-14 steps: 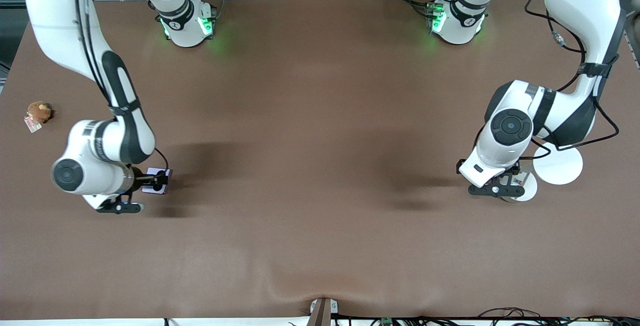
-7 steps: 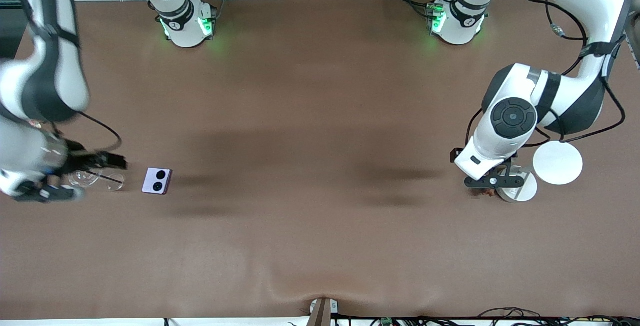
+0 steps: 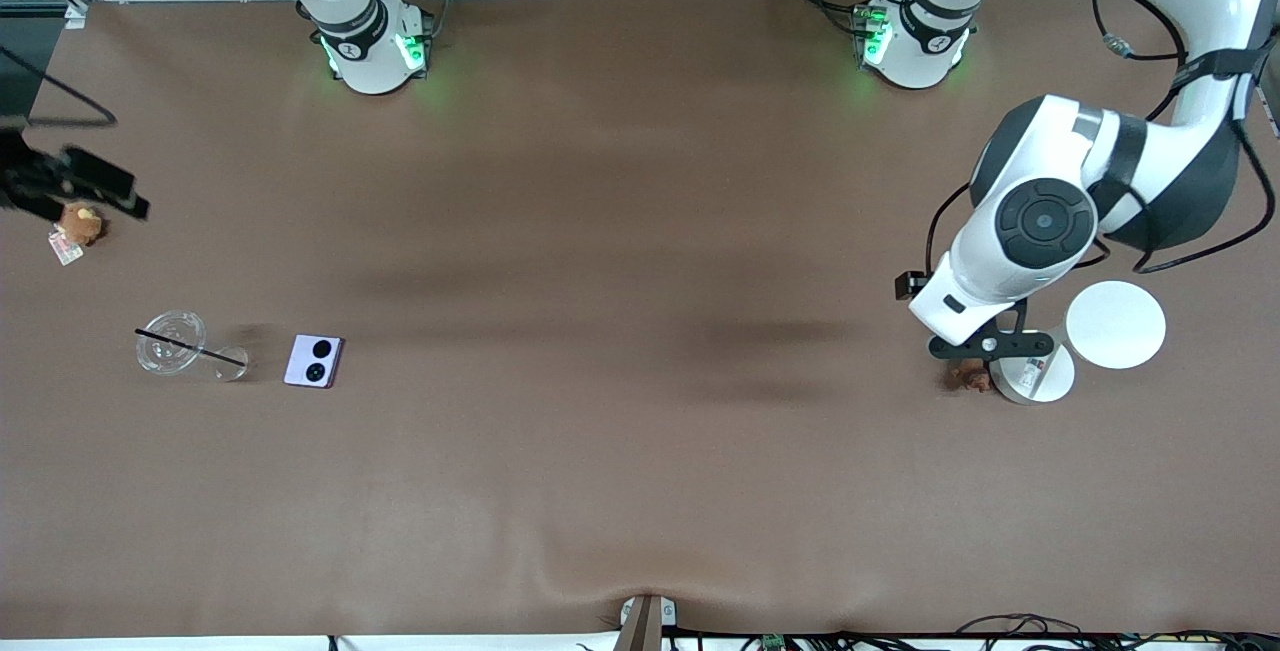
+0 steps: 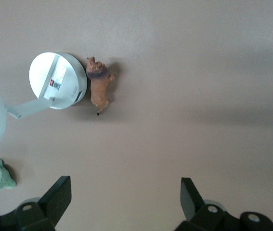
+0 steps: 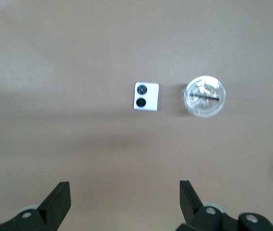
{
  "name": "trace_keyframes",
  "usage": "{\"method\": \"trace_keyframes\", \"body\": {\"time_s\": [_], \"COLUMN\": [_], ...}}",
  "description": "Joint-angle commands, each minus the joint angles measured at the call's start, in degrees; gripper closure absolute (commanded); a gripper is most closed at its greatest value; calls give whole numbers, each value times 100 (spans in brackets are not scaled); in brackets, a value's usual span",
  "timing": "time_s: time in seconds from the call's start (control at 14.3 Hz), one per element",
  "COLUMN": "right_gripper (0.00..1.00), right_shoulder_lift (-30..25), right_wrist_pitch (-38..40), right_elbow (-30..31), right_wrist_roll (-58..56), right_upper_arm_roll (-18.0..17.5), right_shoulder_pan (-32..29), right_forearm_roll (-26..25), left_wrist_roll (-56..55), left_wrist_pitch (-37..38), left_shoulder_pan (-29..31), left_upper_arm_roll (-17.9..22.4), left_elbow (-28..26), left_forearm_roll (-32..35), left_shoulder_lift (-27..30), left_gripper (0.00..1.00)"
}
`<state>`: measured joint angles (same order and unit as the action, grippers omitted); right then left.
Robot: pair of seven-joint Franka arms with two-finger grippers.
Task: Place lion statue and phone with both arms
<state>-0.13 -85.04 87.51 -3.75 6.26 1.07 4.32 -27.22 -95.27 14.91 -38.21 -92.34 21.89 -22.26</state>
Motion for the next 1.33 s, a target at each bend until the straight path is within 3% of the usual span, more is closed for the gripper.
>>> {"method": "trace_keyframes", "body": {"time_s": [0.0, 0.42, 0.98, 1.26], "right_gripper": [0, 0, 0, 0], "right_shoulder_lift": [-374, -383, -357, -304], "right_wrist_pitch": [84, 392, 524, 454], "right_elbow": [381, 249, 143, 73], "right_wrist_roll": [311, 384, 392, 401], "right_upper_arm_roll": [-485, -459, -441, -432], "right_shoulder_pan": [-423, -441, -450, -502], "right_forearm_roll": [-107, -318, -327, -327], "left_wrist_roll": [24, 33, 376, 663], "left_wrist_pitch": [271, 719, 764, 1176], "left_shoulder_pan": [56, 82, 389, 636], "left_upper_arm_roll": [-46, -29, 7, 15], "left_elbow": [40, 49, 93, 733], "left_forearm_roll": [-298, -861, -1747, -2118], "left_shoulder_lift": [257, 889, 1627, 1717], "left_gripper": [0, 0, 0, 0]}}
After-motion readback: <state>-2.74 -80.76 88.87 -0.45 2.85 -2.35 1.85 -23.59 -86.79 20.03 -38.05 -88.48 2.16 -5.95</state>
